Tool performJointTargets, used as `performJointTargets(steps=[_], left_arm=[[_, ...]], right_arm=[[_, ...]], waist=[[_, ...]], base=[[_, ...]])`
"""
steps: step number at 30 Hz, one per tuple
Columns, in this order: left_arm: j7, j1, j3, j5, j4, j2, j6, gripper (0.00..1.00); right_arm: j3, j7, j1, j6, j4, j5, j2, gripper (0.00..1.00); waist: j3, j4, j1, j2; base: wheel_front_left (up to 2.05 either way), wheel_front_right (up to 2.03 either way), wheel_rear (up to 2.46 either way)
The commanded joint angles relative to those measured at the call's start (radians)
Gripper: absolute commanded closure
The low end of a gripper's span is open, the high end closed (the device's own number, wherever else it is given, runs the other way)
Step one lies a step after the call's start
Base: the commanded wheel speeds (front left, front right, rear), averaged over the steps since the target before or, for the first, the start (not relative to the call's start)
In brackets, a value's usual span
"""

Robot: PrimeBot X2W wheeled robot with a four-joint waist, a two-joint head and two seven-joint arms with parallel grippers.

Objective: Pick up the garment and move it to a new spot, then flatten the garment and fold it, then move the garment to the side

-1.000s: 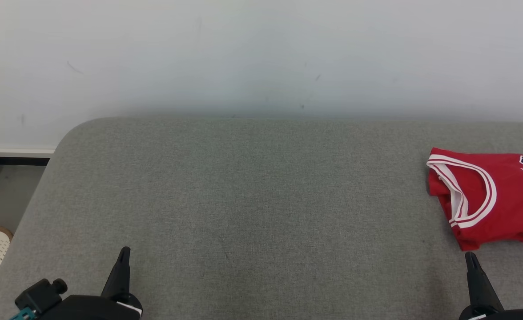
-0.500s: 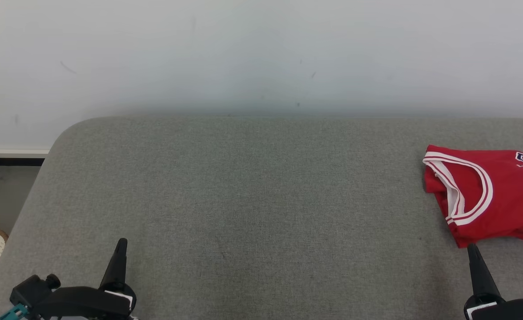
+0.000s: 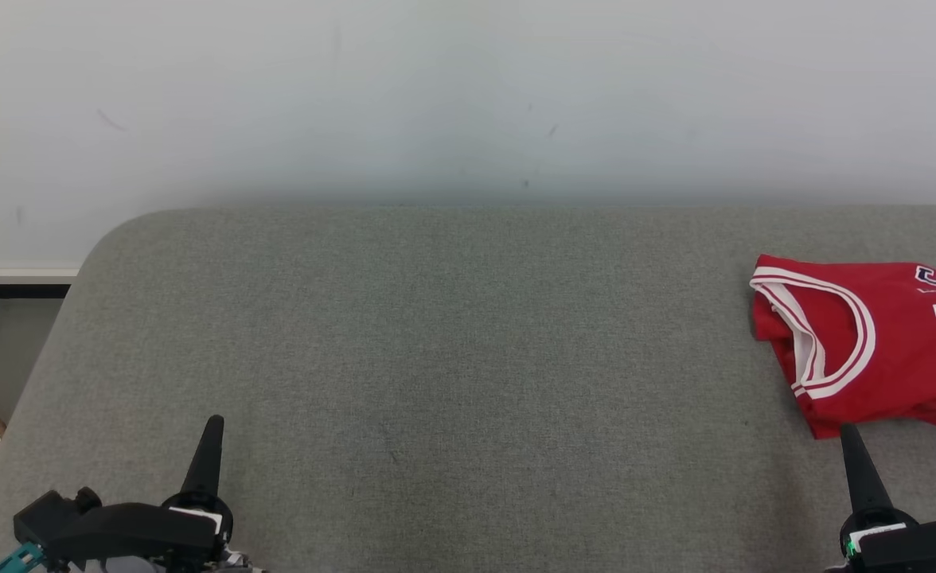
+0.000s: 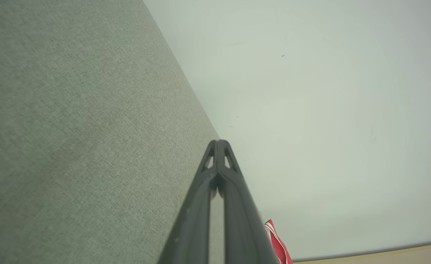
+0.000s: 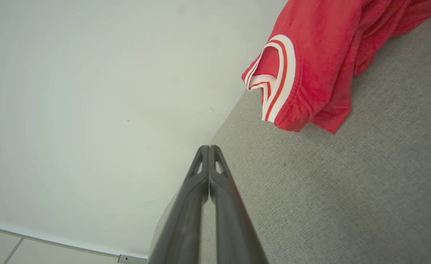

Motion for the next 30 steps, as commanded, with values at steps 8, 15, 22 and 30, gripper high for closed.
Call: performJointTargets(steps=[8, 15, 22, 30], left_arm=[[0.019, -0.037, 0.025, -0.081, 0.005, -0.007, -0.016, 1.00], [0.032, -0.048, 0.038, -0.134, 0.014, -0.015, -0.025, 1.00], [0.044, -0.056, 0.052, -0.183, 0.023, -0.022, -0.034, 1.00], [0.058, -0.067, 0.066, -0.236, 0.031, -0.030, -0.043, 1.00]], right_arm=[[-0.010, 0.018, -0.040, 0.000, 0.007, 0.093, -0.011, 1.00], [-0.014, 0.032, -0.054, 0.000, 0.017, 0.155, -0.011, 1.00], [-0.019, 0.044, -0.068, 0.000, 0.027, 0.214, -0.012, 1.00], [-0.022, 0.057, -0.084, 0.000, 0.037, 0.277, -0.012, 1.00]], waist=[[0.003, -0.007, -0.0001, 0.0001], [0.006, -0.013, -0.0001, 0.0001], [0.009, -0.018, -0.0001, 0.0001], [0.013, -0.025, -0.0001, 0.0001]], base=[[0.00, 0.00, 0.00], [0.00, 0.00, 0.00], [0.00, 0.00, 0.00], [0.00, 0.00, 0.00]])
